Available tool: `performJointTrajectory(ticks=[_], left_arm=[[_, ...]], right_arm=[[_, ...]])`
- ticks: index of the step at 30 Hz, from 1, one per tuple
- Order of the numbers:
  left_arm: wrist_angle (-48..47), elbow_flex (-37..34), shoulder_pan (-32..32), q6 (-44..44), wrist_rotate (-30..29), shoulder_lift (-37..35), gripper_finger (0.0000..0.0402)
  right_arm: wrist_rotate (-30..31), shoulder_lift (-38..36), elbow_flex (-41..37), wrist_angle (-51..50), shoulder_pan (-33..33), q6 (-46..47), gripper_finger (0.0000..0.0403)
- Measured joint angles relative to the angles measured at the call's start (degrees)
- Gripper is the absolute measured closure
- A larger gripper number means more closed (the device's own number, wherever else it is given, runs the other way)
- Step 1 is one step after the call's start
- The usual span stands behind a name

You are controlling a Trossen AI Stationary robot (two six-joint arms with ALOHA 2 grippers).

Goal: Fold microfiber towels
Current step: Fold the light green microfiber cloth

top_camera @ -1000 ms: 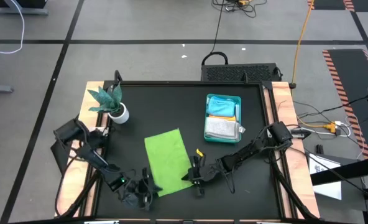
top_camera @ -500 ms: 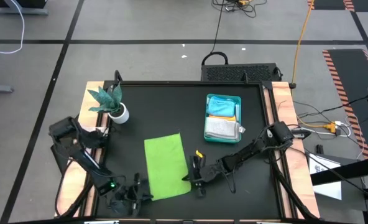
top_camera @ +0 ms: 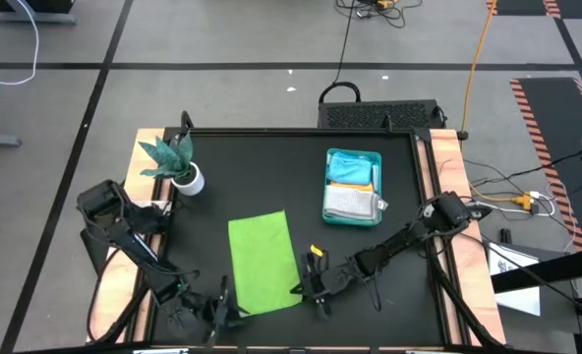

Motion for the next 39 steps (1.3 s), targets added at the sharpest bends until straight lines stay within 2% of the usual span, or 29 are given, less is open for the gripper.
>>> performJointTrajectory(ticks=[4,7,11,17,26,29,34,39], left_arm=[[-4.0,0.69,-0.19,10.5,0.73,0.0,0.0225],[-12.87,3.61,-0.52,11.13,-0.7,0.34,0.02],[-23.14,8.8,-0.93,11.25,-0.63,3.95,0.0198],[-31.35,15.56,-0.87,10.01,1.02,10.44,0.0208],[-39.28,17.41,-0.48,0.63,3.18,12.72,0.0212],[-39.35,17.42,0.0,-1.45,4.0,12.74,0.0231],[-39.27,17.35,0.26,-2.56,6.05,12.82,0.0305],[-38.36,17.2,-0.17,-2.45,5.35,12.94,0.0382]], right_arm=[[0.02,0.0,0.0,-0.07,-0.27,0.01,0.0403],[0.03,0.0,0.0,-0.1,-0.54,0.02,0.0403],[0.04,0.0,0.0,-0.18,-0.58,0.03,0.0403],[0.04,0.0,0.0,-0.44,-0.58,0.47,0.0403],[0.04,0.0,0.0,-0.94,-0.58,0.49,0.0403],[0.04,0.0,0.0,-1.04,-0.58,0.48,0.0403],[-0.26,0.0,0.0,-1.25,-0.55,-1.34,0.0402],[-6.01,0.0,0.0,-1.51,0.31,-6.88,0.037]])
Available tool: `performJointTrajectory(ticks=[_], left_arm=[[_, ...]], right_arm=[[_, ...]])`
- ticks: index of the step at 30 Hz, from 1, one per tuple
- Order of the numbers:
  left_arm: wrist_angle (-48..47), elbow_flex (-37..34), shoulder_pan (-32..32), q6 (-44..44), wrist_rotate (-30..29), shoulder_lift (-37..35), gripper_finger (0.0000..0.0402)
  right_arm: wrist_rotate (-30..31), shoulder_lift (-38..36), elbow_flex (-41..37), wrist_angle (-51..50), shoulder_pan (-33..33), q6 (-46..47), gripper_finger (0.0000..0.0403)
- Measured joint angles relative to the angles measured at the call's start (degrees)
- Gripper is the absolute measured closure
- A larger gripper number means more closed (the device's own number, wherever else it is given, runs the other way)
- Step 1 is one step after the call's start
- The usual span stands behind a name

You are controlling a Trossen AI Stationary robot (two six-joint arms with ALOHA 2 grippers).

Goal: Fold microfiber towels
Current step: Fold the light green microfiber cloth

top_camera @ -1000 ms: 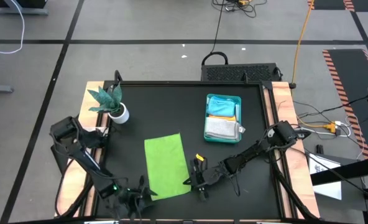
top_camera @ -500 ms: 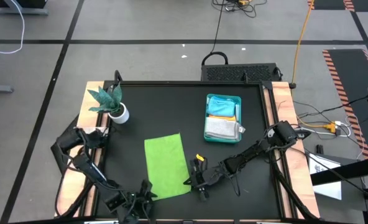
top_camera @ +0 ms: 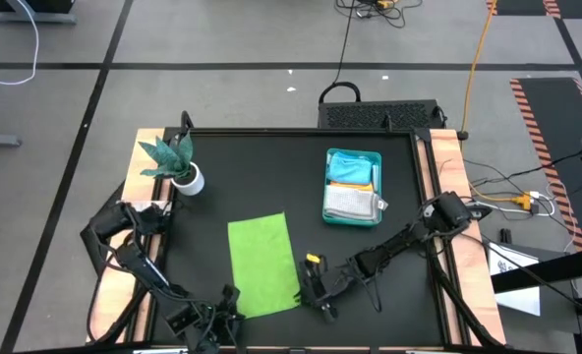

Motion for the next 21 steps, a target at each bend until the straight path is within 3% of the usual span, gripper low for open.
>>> performJointTrajectory(ticks=[5,11,16,21], left_arm=[[0.21,-0.04,0.04,-1.47,-0.27,0.02,0.0385],[0.38,-0.09,0.07,-1.79,-0.6,0.02,0.0372],[0.47,-0.09,0.07,-3.21,-1.3,0.06,0.0372],[1.66,-0.11,0.04,-3.41,-1.54,0.06,0.0371]], right_arm=[[-0.06,0.0,0.0,-0.19,2.67,-6.83,0.0302],[1.86,0.8,0.07,-0.36,3.87,-7.29,0.0243],[4.43,3.64,1.65,-0.75,2.83,-7.97,0.0249],[6.49,3.74,3.06,-4.2,1.75,-8.04,0.0294]])
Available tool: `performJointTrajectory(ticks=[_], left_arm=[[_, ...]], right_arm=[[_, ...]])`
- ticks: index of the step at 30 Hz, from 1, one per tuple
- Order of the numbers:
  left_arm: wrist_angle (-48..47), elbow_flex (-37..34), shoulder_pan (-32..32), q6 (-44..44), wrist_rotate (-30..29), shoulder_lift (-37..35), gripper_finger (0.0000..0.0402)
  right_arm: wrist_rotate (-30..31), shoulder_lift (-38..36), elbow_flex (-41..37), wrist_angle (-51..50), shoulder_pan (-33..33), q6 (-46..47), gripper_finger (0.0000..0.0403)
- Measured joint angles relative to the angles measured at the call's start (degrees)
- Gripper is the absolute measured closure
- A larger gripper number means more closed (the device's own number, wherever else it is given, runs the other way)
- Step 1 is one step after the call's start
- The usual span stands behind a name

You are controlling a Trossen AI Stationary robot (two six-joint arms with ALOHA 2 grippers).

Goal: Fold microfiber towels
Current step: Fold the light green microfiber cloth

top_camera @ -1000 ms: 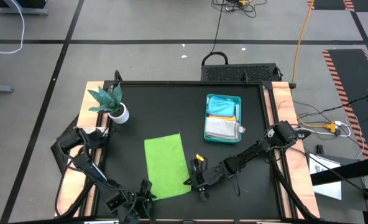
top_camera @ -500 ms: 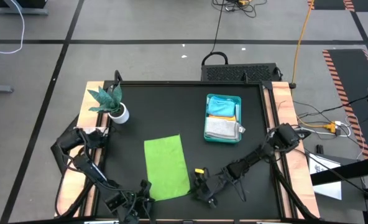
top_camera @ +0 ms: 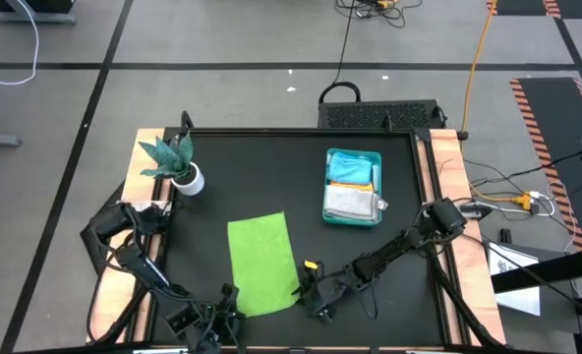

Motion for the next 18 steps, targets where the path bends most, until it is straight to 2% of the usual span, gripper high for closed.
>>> performJointTrajectory(ticks=[6,10,16,18], left_arm=[[0.97,-0.11,0.11,-2.25,-0.41,-1.9,0.0371],[3.53,-0.09,-0.49,-5.82,-0.79,-3.51,0.0371],[14.2,-0.07,-1.18,-4.03,0.38,-3.64,0.0371],[17.41,-0.07,-1.39,-3.99,0.44,-3.63,0.0371]], right_arm=[[-0.3,-0.07,0.11,-1.54,0.04,0.94,0.0393],[-0.39,-0.56,0.11,-1.95,1.29,3.59,0.0393],[-0.69,-3.38,0.11,-3.7,4.27,8.86,0.0399],[-2.78,-4.7,0.11,-3.43,5.16,10.39,0.04]])
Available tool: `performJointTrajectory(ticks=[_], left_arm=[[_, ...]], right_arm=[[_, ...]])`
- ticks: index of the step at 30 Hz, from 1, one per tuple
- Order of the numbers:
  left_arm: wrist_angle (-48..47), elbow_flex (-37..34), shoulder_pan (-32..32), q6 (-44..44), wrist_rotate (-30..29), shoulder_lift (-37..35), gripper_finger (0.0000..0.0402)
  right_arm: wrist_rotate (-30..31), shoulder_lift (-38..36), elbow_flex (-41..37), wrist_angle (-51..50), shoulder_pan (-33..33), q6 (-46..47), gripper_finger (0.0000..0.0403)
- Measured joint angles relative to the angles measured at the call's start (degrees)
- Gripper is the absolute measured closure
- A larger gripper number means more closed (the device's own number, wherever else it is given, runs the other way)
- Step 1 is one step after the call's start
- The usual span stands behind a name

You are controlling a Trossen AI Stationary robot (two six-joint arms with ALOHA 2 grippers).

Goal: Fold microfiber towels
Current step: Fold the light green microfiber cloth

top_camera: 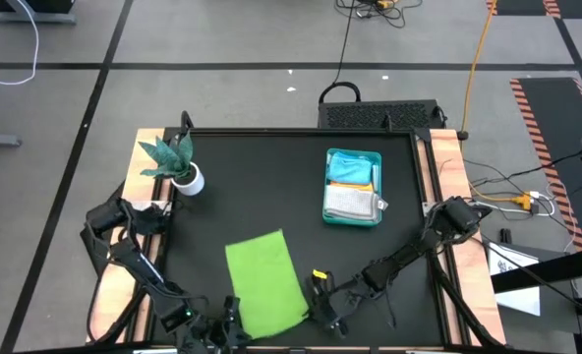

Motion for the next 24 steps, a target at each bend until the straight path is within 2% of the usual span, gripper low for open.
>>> performJointTrajectory(ticks=[5,9,11,13,17,24], left_arm=[[7.0,0.07,-0.91,0.96,-0.02,-0.07,0.0371],[7.46,0.07,-1.31,0.58,-2.55,-1.07,0.0371],[6.77,0.11,-1.32,0.47,-4.46,-1.8,0.0371],[4.08,0.11,-1.34,0.2,-6.19,-2.84,0.0371],[-3.03,0.13,-1.22,-2.0,-10.57,-4.58,0.0371],[-17.29,0.13,1.19,-12.56,-11.58,-5.14,0.0371]], right_arm=[[-3.73,-3.65,0.0,1.93,1.99,1.78,0.0401],[-2.96,-6.48,0.0,1.7,2.14,1.98,0.0402],[-0.2,-7.43,0.02,0.97,1.69,2.45,0.0402],[2.11,-7.84,0.03,0.46,0.77,3.31,0.0402],[2.52,-7.78,0.04,-1.28,-2.25,6.01,0.0402],[2.8,-7.77,0.04,-3.26,-7.05,8.36,0.0402]])
